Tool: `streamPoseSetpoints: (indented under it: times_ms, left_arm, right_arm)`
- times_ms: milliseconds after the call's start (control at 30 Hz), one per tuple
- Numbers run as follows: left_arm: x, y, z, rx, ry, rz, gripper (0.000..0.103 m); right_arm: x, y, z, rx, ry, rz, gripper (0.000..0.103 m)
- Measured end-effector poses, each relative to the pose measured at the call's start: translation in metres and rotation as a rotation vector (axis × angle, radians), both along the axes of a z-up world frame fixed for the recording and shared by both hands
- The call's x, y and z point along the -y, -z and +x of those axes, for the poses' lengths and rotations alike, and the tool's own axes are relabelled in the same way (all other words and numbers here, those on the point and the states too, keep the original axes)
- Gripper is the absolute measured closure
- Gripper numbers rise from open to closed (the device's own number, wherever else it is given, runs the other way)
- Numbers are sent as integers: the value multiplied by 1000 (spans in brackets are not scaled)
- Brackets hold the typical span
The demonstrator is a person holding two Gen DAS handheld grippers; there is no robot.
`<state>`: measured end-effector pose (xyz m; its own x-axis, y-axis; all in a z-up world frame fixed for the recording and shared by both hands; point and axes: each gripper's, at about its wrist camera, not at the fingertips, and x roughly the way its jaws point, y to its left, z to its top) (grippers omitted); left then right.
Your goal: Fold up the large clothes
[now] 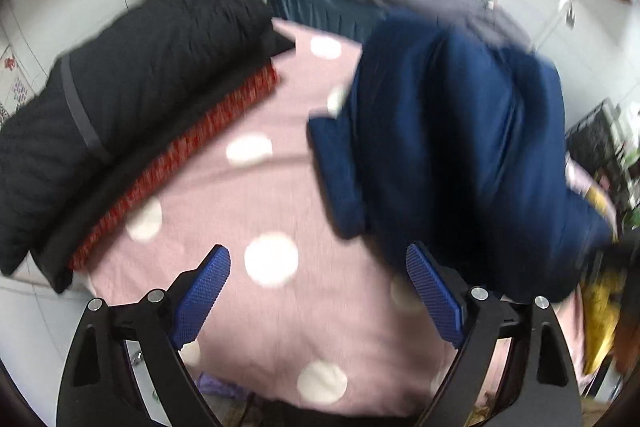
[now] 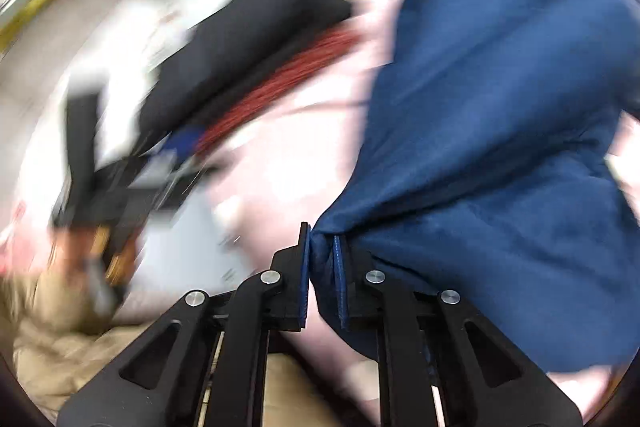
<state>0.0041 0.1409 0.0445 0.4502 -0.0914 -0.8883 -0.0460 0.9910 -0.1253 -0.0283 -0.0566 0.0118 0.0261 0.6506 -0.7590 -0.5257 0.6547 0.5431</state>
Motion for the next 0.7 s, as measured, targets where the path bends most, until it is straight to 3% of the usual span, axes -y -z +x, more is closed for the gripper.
streamPoseSetpoints:
  times_ms: [67,100,167,233,300,333,367,433,533,600,700]
  left_arm:
    - [-6,-23,17,60,-5,-25,14]
    - [-6,-36,28,84,1,-45,13]
    - [1,-54,46,112,7,-76,11]
    - [15,-68,62,136,49,-118,6]
    - [41,-78,81,149,133,-116,6]
    - [52,-79,88,155,166,-81,6]
    - [64,-81,97,163,191,-31,6]
    - [83,-80,117,175,202,78,6]
    - [94,-72,150,128,204,106,6]
    - [97,-56,172,39,195,132,6]
    - [111,-6,192,-119,231,202,6]
  right_arm:
    - [-43,17,-25,-113,-156,75,92]
    - [-63,26,-38,-136,-235,66,92]
    - [-87,39,-52,-159,-332,-5,91]
    - [-94,35,-53,-119,-355,-58,91]
    - [-83,17,-40,-43,-292,-54,77]
    - [-74,6,-49,-14,-258,-42,42]
    - [-62,-4,-45,19,-215,-12,14]
    - [-40,-16,-41,69,-145,26,12]
    - [9,-23,-27,108,18,5,12]
    - [63,-17,-16,65,186,14,12]
    - [123,0,-6,-39,415,62,12]
